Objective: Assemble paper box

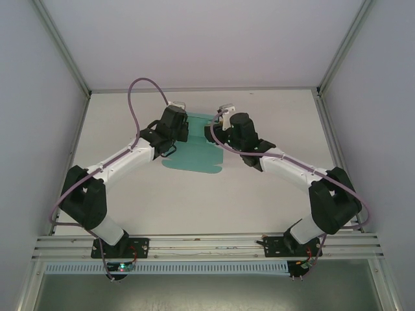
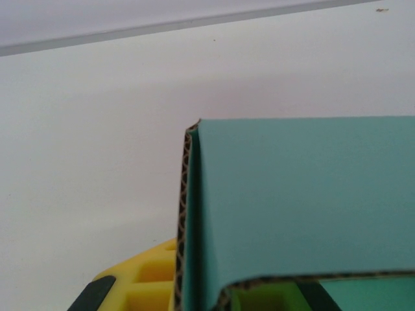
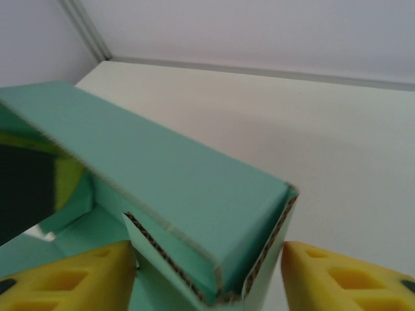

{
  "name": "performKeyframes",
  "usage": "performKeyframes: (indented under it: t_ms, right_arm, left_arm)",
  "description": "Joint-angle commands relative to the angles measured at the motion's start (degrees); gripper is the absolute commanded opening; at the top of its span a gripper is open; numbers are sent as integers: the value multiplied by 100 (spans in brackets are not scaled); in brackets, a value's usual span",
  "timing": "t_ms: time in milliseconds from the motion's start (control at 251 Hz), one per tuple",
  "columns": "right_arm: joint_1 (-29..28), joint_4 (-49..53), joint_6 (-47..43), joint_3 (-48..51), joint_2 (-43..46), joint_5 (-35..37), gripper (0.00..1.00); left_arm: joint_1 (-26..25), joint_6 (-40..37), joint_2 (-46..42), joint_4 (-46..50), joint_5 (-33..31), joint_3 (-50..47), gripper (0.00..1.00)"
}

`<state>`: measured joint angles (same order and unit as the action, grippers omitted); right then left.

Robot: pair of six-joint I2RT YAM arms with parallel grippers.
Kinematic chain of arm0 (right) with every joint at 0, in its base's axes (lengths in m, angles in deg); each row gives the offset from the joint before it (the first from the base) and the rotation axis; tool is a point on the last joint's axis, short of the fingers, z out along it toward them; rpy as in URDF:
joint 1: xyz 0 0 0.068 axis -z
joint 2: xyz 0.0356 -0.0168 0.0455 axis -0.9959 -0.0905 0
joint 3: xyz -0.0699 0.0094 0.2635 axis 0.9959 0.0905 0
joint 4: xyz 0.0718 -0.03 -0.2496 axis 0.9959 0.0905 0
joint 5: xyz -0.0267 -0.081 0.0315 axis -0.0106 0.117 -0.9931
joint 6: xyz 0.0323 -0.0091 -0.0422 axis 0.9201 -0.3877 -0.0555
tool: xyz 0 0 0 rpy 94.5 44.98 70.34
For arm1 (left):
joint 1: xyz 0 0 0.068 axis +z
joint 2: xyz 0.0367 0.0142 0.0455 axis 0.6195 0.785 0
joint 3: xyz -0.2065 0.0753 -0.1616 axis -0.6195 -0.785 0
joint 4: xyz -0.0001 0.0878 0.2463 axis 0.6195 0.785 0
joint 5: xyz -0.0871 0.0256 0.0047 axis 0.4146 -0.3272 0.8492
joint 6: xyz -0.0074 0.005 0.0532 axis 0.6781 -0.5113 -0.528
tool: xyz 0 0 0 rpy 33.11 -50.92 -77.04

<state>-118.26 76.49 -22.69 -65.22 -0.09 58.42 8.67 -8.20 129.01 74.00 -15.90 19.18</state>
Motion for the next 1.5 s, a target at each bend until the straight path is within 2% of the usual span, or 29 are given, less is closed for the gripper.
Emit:
performKeyframes:
  t_ms: [0, 112, 315, 491, 583, 818, 894, 970, 1085, 1121, 1221, 1337, 1496]
  right_arm:
    - [134, -243, 129, 350, 349, -747, 66]
    - [313, -303, 252, 444, 451, -1155, 71]
    - [454, 1, 217, 467, 292, -1210, 71]
    - [432, -49, 252, 291, -30, -1566, 65]
    - [399, -7, 230, 307, -52, -1301, 51]
    - [319, 168, 179, 193, -190, -254, 43]
    - [194, 195, 112, -45, -402, 107, 35]
    - [43, 173, 95, -209, -537, 793, 16]
    - [-96, 138, 165, -377, -704, 1917, 3]
    - [-158, 179, 143, -440, -776, 2262, 1]
    - [-284, 544, 340, -657, -976, 3450, 0]
    - [-269, 1205, 736, -906, -1125, 4857, 0]
    - [157, 1534, 675, -1047, -1270, 5549, 0]
  left_arm:
    - [13, 165, 43, 43, -37, 245, 0]
    - [8, 215, 60, 48, 52, 212, 0]
    - [13, 208, 4, 44, 99, 174, 0]
    - [12, 248, 135, 136, 102, 266, 0]
    - [14, 267, 151, 157, 96, 271, 0]
    - [2, 149, 68, 90, 499, 214, 0]
    - [1, 164, 48, 60, 567, 192, 0]
    - [-1, 174, 44, 132, 459, 216, 0]
    - [0, 202, 46, 194, 458, 245, 0]
    - [-8, 252, 58, 200, 405, 249, 0]
    - [-17, 535, 159, 554, -169, 421, 0]
    - [-12, 1096, 359, 1447, -1423, 759, 0]
    - [49, 1635, 595, 2437, -2813, 933, 0]
